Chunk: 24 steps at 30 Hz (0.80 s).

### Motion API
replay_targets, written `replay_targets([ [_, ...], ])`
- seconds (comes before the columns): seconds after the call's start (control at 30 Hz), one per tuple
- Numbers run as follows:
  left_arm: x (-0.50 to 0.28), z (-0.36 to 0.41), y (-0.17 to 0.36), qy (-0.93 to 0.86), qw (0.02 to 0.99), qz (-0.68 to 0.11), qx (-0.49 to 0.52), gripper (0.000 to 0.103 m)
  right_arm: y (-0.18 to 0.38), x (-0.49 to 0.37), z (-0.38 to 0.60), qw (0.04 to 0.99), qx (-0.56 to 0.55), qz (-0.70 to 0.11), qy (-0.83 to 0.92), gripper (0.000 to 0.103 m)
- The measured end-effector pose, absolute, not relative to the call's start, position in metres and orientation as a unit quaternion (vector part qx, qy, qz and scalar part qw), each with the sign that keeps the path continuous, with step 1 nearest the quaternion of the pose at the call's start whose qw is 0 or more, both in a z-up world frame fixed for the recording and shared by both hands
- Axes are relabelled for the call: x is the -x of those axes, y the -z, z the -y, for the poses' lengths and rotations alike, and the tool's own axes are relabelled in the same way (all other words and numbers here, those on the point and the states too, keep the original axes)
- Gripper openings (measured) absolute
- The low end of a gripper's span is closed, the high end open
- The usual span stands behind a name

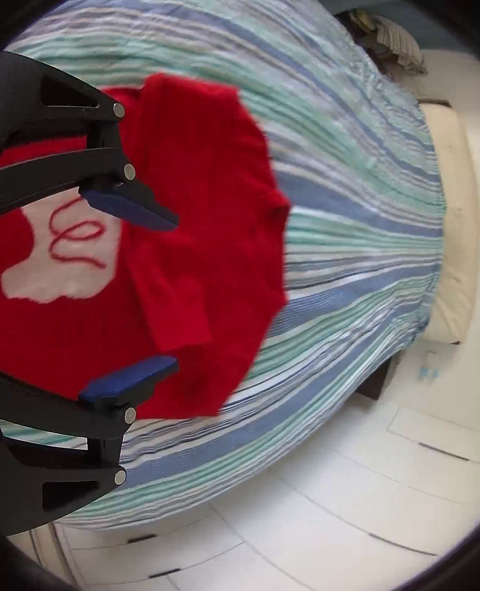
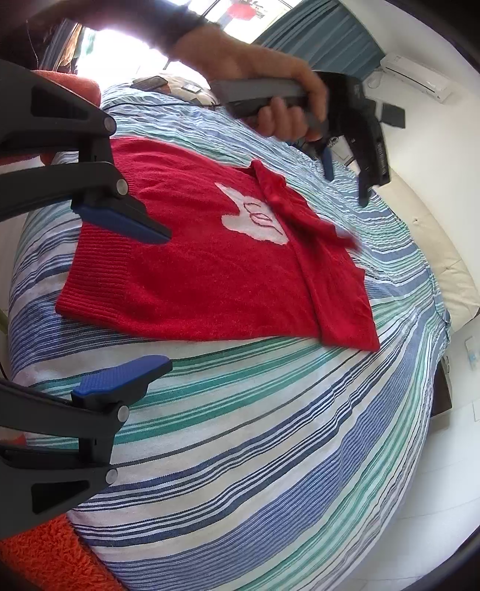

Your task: Fold small clothes

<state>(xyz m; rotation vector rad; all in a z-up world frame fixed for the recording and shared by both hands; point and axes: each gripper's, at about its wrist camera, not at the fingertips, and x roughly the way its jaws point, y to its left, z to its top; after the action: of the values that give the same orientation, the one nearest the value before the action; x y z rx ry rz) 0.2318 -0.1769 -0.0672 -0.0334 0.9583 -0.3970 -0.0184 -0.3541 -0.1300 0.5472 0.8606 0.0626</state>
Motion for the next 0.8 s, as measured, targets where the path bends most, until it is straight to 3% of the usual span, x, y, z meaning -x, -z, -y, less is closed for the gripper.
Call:
replay_targets([
  [0.23, -0.173, 0.076, 0.115, 0.175, 0.87, -0.46, -0.035, 0.071, 0.14, 0.014, 0.357, 0.859, -0.283, -0.424, -0.043, 0.063],
  [0.4, -0.214, 0.004, 0.136, 0.12, 0.875, -0.468, -0.015, 0.062, 0.15, 0.003, 0.352, 0.85, -0.281, -0.444, -0.049, 0.063],
  [0.53, -0.254, 0.004, 0.152, 0.097, 0.884, -0.458, 0.0, 0.059, 0.153, 0.0, 0.346, 0.85, -0.266, -0.452, -0.045, 0.063],
  [0.57, -0.264, 0.005, 0.155, 0.085, 0.886, -0.455, 0.007, 0.05, 0.153, 0.0, 0.346, 0.85, -0.264, -0.453, -0.043, 0.063],
  [0.6, -0.273, 0.002, 0.16, 0.069, 0.889, -0.453, 0.02, 0.02, 0.154, 0.0, 0.347, 0.85, -0.264, -0.454, -0.04, 0.063],
  [0.63, -0.278, -0.007, 0.165, 0.055, 0.887, -0.456, 0.037, 0.006, 0.154, 0.0, 0.348, 0.85, -0.265, -0.454, -0.037, 0.063],
  [0.7, -0.28, -0.019, 0.177, 0.042, 0.88, -0.466, 0.086, 0.004, 0.154, 0.0, 0.35, 0.85, -0.266, -0.454, -0.031, 0.063],
  [0.8, -0.27, -0.013, 0.177, 0.04, 0.888, -0.455, 0.059, 0.003, 0.145, -0.003, 0.352, 0.849, -0.265, -0.456, -0.031, 0.063],
])
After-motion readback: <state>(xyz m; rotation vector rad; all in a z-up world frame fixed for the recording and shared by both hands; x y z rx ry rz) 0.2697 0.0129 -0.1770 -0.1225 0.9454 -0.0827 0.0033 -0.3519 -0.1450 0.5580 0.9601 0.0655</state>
